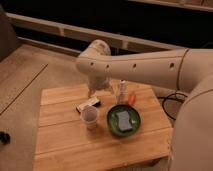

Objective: Knock the bottle over

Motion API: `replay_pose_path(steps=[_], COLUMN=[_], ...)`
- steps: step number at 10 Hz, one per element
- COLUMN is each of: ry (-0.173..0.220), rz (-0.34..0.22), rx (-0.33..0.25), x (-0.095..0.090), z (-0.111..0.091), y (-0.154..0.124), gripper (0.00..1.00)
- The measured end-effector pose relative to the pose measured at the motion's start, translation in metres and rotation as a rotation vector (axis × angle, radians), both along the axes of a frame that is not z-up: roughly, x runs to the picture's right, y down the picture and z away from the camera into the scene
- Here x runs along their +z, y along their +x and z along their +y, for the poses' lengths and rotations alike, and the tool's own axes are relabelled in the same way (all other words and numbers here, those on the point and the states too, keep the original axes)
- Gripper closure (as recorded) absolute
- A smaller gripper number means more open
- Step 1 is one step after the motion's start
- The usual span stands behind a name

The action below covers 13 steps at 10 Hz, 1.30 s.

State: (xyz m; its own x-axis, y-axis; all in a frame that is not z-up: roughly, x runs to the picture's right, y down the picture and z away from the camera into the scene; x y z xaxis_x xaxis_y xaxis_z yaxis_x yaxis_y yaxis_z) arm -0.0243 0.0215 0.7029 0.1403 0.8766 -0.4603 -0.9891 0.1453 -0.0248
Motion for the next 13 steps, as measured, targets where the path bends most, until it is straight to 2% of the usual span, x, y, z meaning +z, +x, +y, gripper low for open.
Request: replay_pose_path(steps=[1,3,5,7,8,10,13], ry=[-0.028,-0.078,-0.103,-0.117,-0.125,-0.128,-0.120], rz=[0.015,0.081,0.129,0.144,0.138,0.104,0.017], rx=[0.001,0.049,0.078,0.093,0.106,0.113,0.093], x=[0.008,0.038,0.068,0.090,0.104,0.117,0.142], z=[0.013,0.035,0.041,0.041,0.041,0.041,0.039], y=[0.001,0.038,0.071,0.087,0.093,0.090,0.086], gripper=[0.35,0.35,0.35,0.35,0.35,0.35,0.35])
